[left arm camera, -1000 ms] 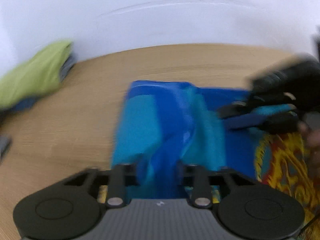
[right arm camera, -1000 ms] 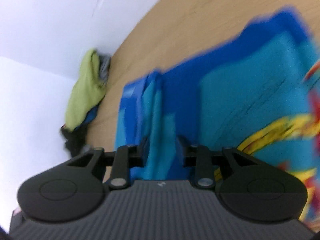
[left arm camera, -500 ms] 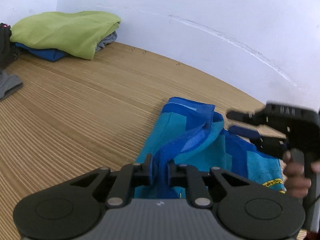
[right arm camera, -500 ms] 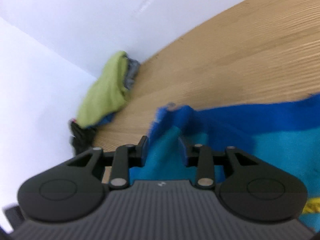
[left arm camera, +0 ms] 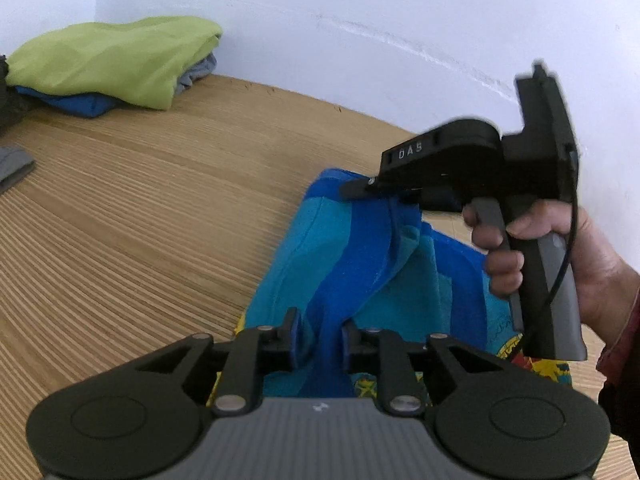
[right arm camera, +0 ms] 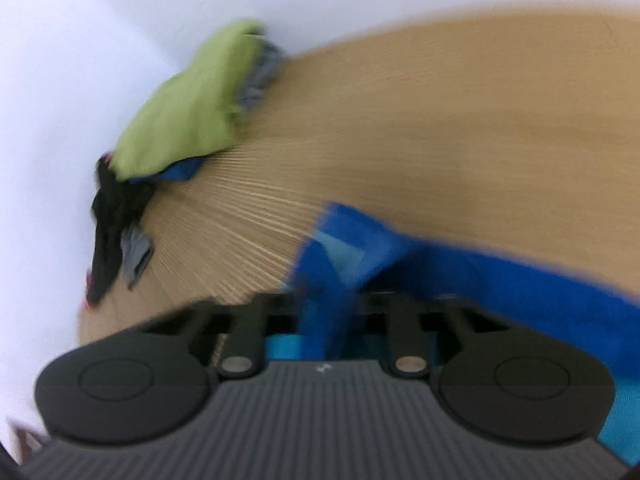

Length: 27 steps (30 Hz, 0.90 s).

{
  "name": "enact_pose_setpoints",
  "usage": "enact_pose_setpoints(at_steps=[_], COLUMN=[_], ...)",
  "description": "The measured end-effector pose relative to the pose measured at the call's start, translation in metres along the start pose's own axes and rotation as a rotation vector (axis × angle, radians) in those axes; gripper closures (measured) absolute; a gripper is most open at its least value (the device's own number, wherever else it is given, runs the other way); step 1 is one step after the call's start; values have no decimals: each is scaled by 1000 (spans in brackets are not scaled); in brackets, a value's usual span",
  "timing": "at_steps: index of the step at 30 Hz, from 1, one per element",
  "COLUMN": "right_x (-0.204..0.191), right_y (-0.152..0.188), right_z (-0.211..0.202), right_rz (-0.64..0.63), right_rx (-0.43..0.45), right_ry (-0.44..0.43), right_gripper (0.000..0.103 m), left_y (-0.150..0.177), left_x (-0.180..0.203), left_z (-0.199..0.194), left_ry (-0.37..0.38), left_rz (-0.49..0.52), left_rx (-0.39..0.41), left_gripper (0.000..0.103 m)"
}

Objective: Fold clothes

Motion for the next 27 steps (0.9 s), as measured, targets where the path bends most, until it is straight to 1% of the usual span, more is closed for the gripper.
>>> enact_pose_setpoints(at_steps=[1, 3, 6, 7, 8, 10, 12, 14, 16, 17, 18, 19, 20, 21, 23, 25, 26, 27], right_x=[-15, -42, -66, -70, -72, -72, -69, -66, -63, -60, -51, -42, -32, -19, 7, 32, 41, 49], right_y=[-3, -12, -26, -29, -30, -30, -28, -26, -22, -19, -14, -9, -3, 3, 15, 27, 34, 40], right_z=[-3, -11, -16, -16, -17, -15, -6, 5, 6, 4, -7, -18, -28, -36, -52, -66, -67, -67], right_rz=[-60, -116, -141, -139, -136, -124, -107, -93, -78, -71, -63, -54, -39, -9, 51, 109, 133, 156], right_rx=[26, 55, 65, 61, 61, 51, 7, -41, -50, -38, 11, 61, 92, 82, 62, 37, 8, -15], right_ry=[-18, -72, -97, -98, -97, -103, -103, -93, -58, -41, -21, -2, 17, 36, 74, 107, 108, 110], right_gripper=[97, 98, 98, 98, 98, 98, 97, 94, 93, 89, 86, 76, 65, 63, 63, 63, 63, 63], left_y=[0, 0, 1, 2, 3, 4, 6, 8, 8, 8, 7, 7, 6, 6, 6, 7, 6, 6], left_x=[-4, -8, -13, -12, -10, -4, 1, 4, 4, 3, 1, -4, -11, -20, -37, -47, -52, -52], left_z=[-1, -4, -8, -9, -9, -10, -6, -1, 3, 4, 4, 3, 2, 2, 4, 7, 8, 9], left_ry=[7, 30, 64, 68, 69, 69, 69, 71, 49, 33, 16, -1, -8, -6, 9, 43, 61, 67], left_rz=[-16, -33, -54, -43, -25, 15, 42, 56, 63, 61, 52, 30, 0, -45, -141, -206, -236, -241], left_rx=[2, -6, -20, -22, -24, -30, -48, -56, -57, -58, -56, -51, -44, -45, -57, -69, -75, -77], left_gripper=[80, 75, 62, 54, 50, 47, 46, 46, 47, 48, 49, 51, 52, 52, 54, 54, 54, 54])
Point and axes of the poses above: each gripper's, at about its wrist camera, not at the fingertips, and z roughly the way its jaws point, x to its right, y to its underside, the point moved 4 cm from there along z, roughly the way its jaws point, and after that the axes turned 7 degrees about z, right-handed, at the moved point
